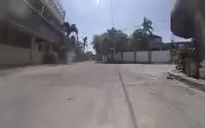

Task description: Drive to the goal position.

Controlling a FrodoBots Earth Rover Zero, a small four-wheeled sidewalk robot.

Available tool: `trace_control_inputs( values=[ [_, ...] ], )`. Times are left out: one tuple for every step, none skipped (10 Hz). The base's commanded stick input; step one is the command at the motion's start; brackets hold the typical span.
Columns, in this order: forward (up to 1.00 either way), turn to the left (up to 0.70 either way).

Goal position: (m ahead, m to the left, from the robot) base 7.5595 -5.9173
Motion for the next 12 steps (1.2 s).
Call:
trace_control_inputs(
  values=[
    [0.85, 0.00],
    [0.85, 0.00],
    [0.85, 0.00],
    [0.85, 0.00],
    [0.85, 0.00],
    [0.85, 0.00],
    [0.85, 0.00],
    [0.85, 0.00],
    [0.85, 0.00],
    [0.85, 0.00],
    [0.85, 0.00],
    [0.85, 0.00]
  ],
)
